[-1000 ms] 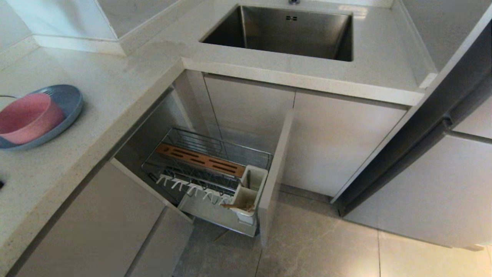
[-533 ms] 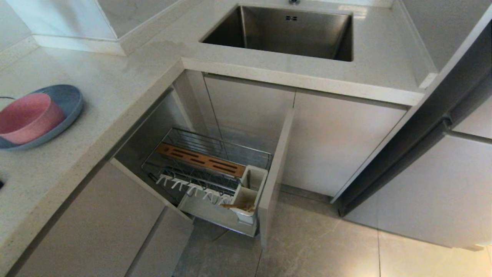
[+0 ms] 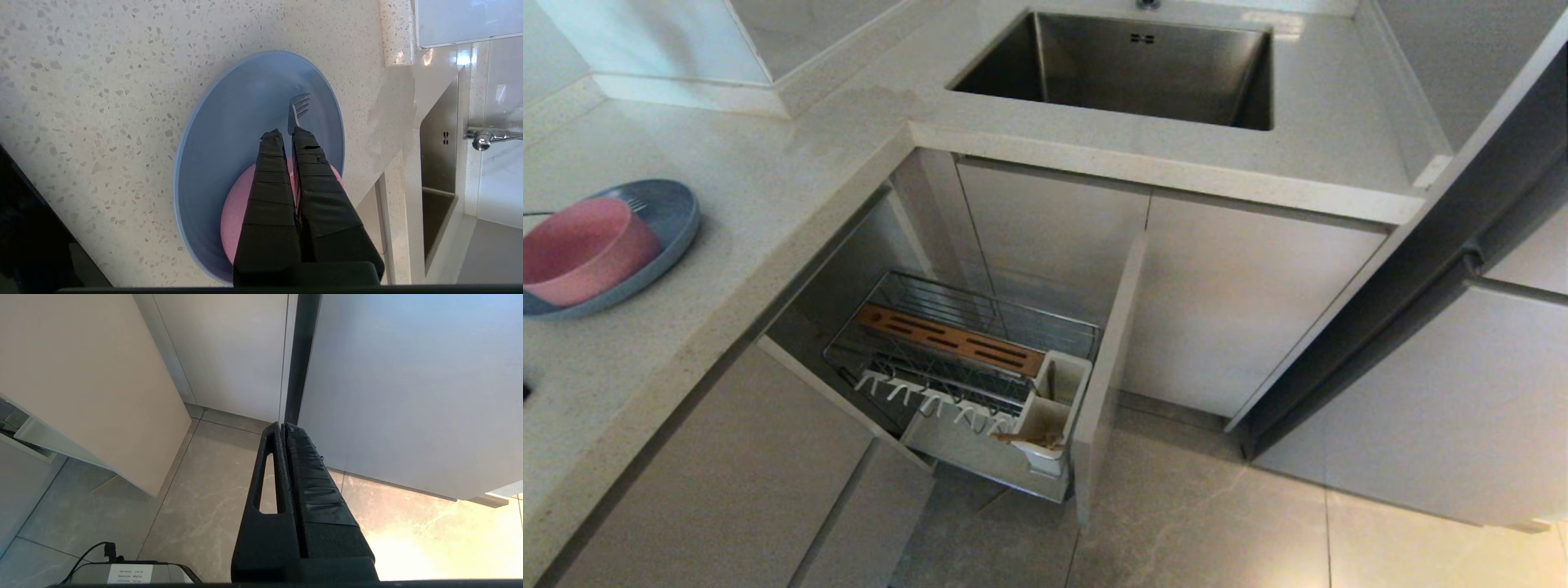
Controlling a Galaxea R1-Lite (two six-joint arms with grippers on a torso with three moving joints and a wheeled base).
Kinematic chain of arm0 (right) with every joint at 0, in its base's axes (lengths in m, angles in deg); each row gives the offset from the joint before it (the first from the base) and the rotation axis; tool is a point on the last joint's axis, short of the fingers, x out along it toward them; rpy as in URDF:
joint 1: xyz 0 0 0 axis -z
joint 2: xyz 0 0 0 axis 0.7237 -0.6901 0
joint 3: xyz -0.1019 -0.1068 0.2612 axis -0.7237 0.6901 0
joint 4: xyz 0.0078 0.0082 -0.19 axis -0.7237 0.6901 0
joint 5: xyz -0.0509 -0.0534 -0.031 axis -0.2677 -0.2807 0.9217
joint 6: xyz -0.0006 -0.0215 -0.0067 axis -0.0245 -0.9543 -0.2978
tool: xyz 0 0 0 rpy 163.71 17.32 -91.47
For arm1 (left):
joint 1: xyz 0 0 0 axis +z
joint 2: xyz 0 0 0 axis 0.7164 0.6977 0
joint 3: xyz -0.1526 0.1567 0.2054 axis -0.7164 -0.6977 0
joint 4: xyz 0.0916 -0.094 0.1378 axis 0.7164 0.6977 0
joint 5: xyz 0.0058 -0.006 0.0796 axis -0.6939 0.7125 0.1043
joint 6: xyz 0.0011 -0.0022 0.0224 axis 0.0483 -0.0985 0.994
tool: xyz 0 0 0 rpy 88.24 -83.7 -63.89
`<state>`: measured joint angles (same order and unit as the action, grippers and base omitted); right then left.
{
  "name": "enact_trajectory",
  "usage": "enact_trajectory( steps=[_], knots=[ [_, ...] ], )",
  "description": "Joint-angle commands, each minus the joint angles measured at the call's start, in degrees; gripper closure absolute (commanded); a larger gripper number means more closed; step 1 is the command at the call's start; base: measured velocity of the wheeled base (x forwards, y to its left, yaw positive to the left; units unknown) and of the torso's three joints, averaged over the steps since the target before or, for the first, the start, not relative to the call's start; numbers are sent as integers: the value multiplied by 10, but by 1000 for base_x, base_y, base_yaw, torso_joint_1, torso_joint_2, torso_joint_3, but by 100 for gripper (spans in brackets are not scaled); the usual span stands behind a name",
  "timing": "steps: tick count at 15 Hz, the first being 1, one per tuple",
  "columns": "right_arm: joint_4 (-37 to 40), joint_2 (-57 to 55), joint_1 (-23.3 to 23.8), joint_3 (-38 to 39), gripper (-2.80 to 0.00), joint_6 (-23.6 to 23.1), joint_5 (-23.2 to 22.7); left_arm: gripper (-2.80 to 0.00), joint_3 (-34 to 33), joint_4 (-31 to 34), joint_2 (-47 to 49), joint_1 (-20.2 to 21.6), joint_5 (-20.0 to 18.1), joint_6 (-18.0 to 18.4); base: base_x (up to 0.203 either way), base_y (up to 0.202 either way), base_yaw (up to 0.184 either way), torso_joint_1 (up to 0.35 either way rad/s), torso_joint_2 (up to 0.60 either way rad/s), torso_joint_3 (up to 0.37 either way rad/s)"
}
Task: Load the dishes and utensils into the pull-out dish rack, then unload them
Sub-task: Take the fork out of the cupboard
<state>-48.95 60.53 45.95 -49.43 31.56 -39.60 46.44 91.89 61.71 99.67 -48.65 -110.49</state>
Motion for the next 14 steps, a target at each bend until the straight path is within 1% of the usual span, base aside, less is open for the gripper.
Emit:
enact_trajectory(
  steps=[1,10,14],
  knots=[
    [0,0,0,5,0,0,0,0,0,-1,5,1,-3,-1,0,0,0,0,0,0],
    [0,0,0,4,0,0,0,0,-1,-6,6,1,-1,2,0,0,0,0,0,0],
    [0,0,0,4,0,0,0,0,-1,-22,7,2,-5,0,0,0,0,0,0,0]
  ],
)
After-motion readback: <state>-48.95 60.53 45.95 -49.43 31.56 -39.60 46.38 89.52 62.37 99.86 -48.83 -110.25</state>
